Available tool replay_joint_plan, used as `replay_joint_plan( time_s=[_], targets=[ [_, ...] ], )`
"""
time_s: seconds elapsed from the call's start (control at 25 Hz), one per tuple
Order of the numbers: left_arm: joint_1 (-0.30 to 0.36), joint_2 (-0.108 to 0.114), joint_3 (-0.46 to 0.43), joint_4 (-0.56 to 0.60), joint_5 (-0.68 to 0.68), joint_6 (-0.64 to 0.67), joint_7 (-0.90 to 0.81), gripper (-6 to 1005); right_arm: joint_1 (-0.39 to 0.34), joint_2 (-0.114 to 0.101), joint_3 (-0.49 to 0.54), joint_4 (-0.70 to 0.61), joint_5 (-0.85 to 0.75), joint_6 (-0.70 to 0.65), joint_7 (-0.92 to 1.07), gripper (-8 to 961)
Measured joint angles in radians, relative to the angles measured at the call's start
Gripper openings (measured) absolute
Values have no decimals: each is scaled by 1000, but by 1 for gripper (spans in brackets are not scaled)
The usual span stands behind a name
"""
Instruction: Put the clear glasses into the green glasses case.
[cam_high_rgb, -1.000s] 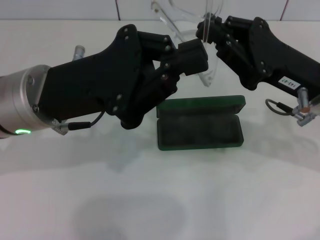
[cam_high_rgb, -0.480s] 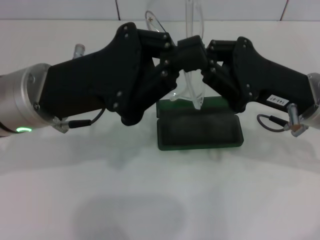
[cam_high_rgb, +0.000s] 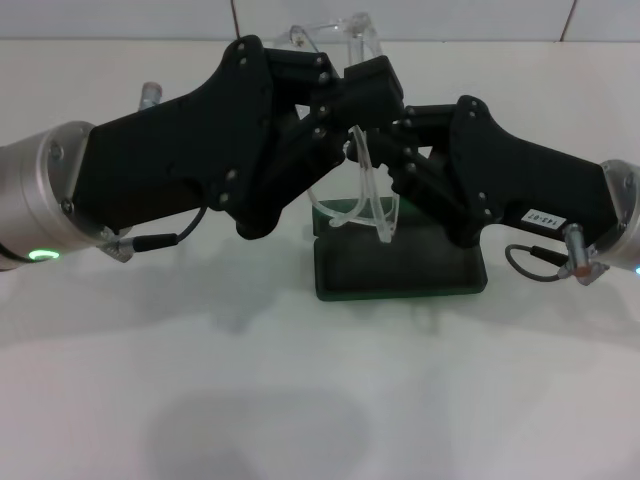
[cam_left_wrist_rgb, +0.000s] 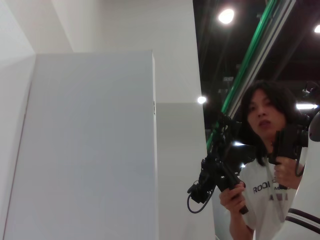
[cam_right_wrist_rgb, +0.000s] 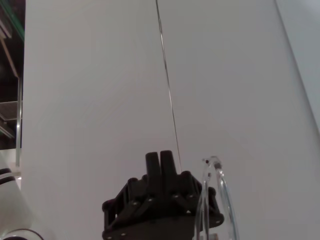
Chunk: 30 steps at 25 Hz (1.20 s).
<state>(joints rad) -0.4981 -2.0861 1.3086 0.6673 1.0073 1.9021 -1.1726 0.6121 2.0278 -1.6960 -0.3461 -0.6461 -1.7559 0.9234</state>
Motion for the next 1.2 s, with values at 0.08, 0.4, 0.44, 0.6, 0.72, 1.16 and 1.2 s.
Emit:
replay_joint_plan(
  time_s=[0.08,0.4,0.44,0.6,0.72,1.16,1.2],
  targets=[
    [-1,0,0,0,0,0,0,47,-1,0,-9,-12,0,8,0,72],
    [-1,0,0,-5,-1,0,1,47,-18,0,-2,-25,9,18,-23,72],
    [-1,0,0,-5,-1,0,1,47,-22,0,3,-25,12,20,-24,72],
    [0,0,0,-11,-2,0,2,48,-25,0,16,-24,19,22,-26,72],
    [0,0,0,-11,-2,0,2,48,-27,0,16,-23,27,21,-28,72],
    [1,0,0,-11,-2,0,2,48,-28,0,4,-25,20,19,-29,73],
    [1,0,0,-11,-2,0,2,48,-26,0,2,-25,19,20,-29,73]
  ],
)
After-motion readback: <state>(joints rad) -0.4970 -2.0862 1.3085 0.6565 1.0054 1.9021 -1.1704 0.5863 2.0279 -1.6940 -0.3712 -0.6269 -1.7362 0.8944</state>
